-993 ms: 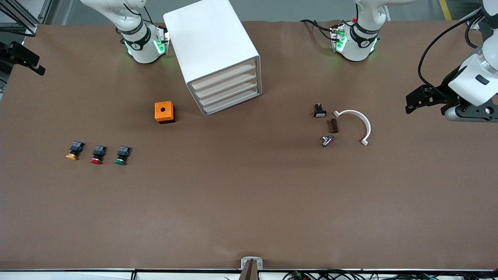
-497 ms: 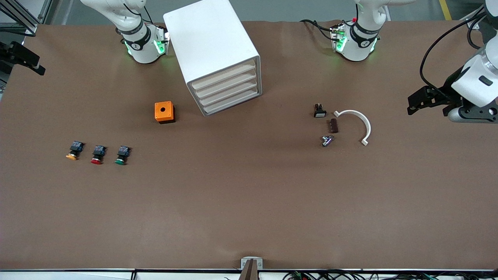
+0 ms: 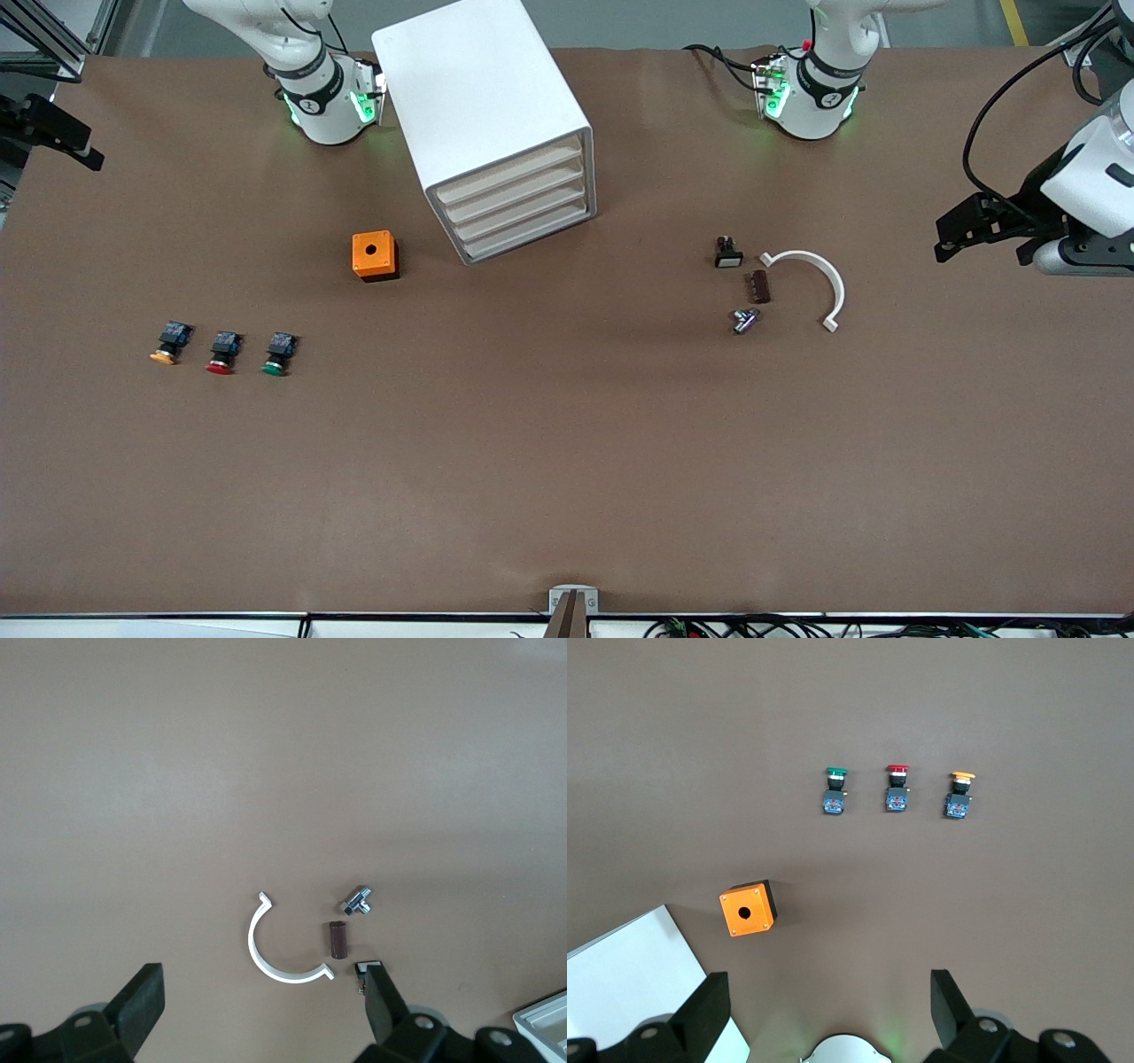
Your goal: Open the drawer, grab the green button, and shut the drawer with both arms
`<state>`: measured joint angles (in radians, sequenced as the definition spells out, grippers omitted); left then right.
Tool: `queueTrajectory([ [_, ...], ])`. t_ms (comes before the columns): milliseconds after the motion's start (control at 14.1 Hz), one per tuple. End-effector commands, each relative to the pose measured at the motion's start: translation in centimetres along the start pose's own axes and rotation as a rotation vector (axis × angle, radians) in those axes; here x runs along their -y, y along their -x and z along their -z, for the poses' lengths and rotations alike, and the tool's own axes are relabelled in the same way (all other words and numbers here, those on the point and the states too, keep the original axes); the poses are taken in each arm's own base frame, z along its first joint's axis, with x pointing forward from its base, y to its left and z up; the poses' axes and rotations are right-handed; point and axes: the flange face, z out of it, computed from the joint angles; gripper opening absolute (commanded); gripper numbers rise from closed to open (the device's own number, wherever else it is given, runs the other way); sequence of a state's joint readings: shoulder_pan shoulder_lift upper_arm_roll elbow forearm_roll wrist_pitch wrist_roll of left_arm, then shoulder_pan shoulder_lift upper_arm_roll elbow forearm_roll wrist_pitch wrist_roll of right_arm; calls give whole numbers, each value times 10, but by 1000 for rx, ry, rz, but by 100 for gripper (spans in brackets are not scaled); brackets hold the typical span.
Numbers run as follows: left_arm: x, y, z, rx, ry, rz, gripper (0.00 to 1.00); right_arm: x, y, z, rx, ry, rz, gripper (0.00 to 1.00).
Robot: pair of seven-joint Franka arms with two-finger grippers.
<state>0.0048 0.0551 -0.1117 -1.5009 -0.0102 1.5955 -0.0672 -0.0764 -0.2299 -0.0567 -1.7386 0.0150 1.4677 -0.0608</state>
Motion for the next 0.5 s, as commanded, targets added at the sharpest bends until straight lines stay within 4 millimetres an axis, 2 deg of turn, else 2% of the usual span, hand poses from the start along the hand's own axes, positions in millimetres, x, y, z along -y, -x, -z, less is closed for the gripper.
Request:
queueTrajectory([
  [0,12,0,6,-15,-5,18,100,-1,8,2,-4,-10,7,100],
  [142,15,6,1,-3,-8,23,100,-1,8,2,-4,-10,7,100],
  [213,25,9,0,2,-10,39,100,-1,8,2,-4,-10,7,100],
  [426,26,13,1,2,-10,39,100,-1,8,2,-4,-10,7,100],
])
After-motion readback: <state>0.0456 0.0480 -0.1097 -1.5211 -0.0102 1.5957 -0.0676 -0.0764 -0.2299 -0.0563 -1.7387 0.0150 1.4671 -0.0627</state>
